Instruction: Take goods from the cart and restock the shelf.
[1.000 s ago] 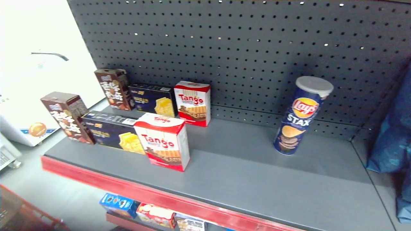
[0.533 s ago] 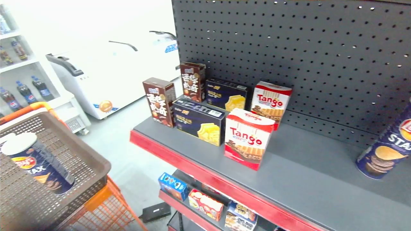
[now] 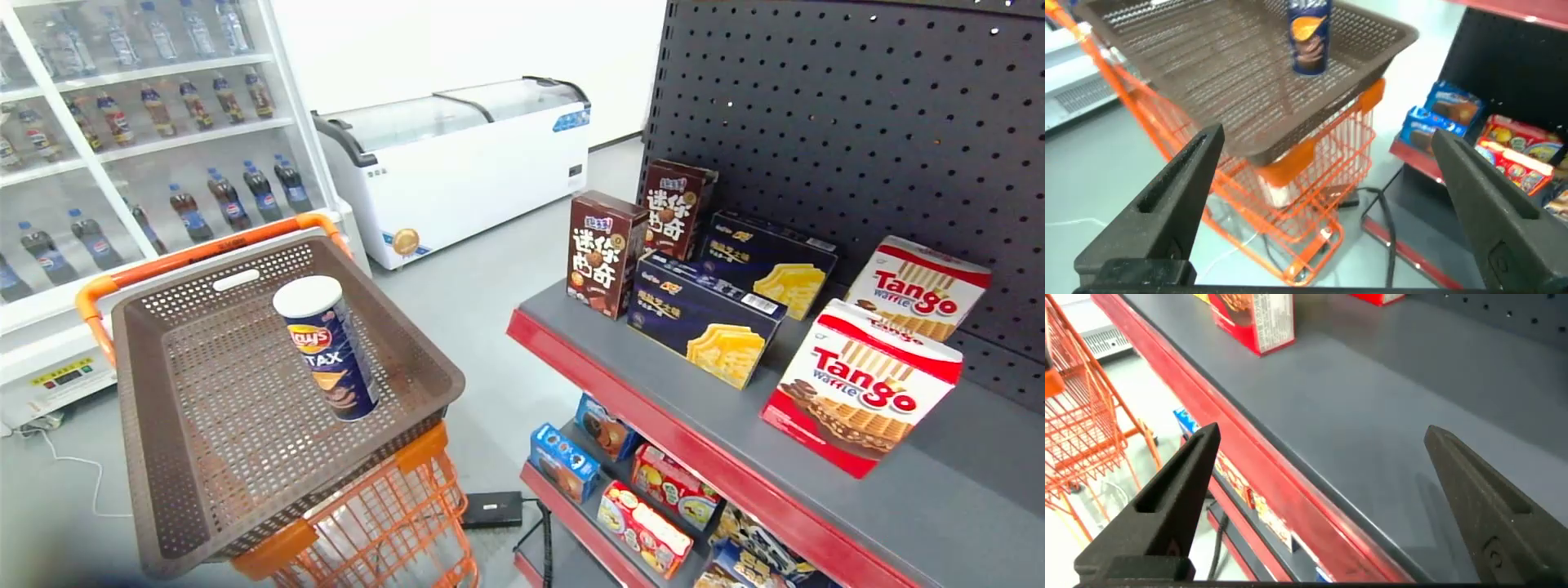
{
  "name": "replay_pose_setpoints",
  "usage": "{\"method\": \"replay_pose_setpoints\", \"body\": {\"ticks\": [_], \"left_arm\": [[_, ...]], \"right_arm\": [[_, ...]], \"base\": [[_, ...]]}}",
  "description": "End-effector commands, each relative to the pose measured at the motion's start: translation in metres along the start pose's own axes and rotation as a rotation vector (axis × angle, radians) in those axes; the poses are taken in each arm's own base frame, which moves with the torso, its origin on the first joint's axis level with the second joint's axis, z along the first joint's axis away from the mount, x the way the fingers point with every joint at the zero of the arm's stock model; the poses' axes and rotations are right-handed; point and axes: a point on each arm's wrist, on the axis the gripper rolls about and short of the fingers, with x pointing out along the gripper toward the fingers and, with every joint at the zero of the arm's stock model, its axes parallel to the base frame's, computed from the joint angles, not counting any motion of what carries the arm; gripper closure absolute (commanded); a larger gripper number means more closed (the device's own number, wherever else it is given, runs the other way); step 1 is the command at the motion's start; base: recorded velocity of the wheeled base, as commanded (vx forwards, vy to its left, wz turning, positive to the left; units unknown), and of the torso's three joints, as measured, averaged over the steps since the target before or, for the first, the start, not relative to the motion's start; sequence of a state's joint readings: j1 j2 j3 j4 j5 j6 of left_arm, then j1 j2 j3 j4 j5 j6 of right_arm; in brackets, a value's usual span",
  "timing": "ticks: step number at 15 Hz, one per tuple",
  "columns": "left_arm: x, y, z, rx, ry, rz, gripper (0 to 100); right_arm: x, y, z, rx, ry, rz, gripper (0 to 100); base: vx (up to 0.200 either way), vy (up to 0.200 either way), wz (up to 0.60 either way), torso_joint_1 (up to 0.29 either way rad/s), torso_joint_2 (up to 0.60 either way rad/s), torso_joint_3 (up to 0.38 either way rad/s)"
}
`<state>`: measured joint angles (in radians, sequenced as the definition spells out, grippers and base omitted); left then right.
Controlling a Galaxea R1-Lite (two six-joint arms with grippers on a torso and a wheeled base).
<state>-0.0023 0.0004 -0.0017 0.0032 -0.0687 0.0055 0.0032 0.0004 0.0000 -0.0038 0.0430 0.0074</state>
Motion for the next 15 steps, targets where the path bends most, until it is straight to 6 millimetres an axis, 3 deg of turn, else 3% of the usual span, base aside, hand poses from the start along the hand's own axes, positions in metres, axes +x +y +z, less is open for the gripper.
{"method": "replay_pose_setpoints", "body": {"ticks": [1,12,13,15], "left_arm": [[0.000,0.000,0.000,0.001,-0.002,0.001,0],[0.000,0.000,0.000,0.004,-0.002,-0.001,0],[-0.001,0.000,0.004,0.006,-0.016,-0.004,0],[-0.005,0.000,0.046,0.015,-0.036,-0.047,0]], "right_arm": [[0.000,0.000,0.000,0.000,0.000,0.001,0],[0.000,0.000,0.000,0.000,0.000,0.000,0],[0.000,0.000,0.000,0.000,0.000,0.001,0],[0.000,0.000,0.000,0.000,0.000,0.001,0]], "base": [[0.000,0.000,0.00,0.000,0.00,0.000],[0.000,0.000,0.00,0.000,0.00,0.000],[0.000,0.000,0.00,0.000,0.00,0.000],[0.000,0.000,0.00,0.000,0.00,0.000]]}}
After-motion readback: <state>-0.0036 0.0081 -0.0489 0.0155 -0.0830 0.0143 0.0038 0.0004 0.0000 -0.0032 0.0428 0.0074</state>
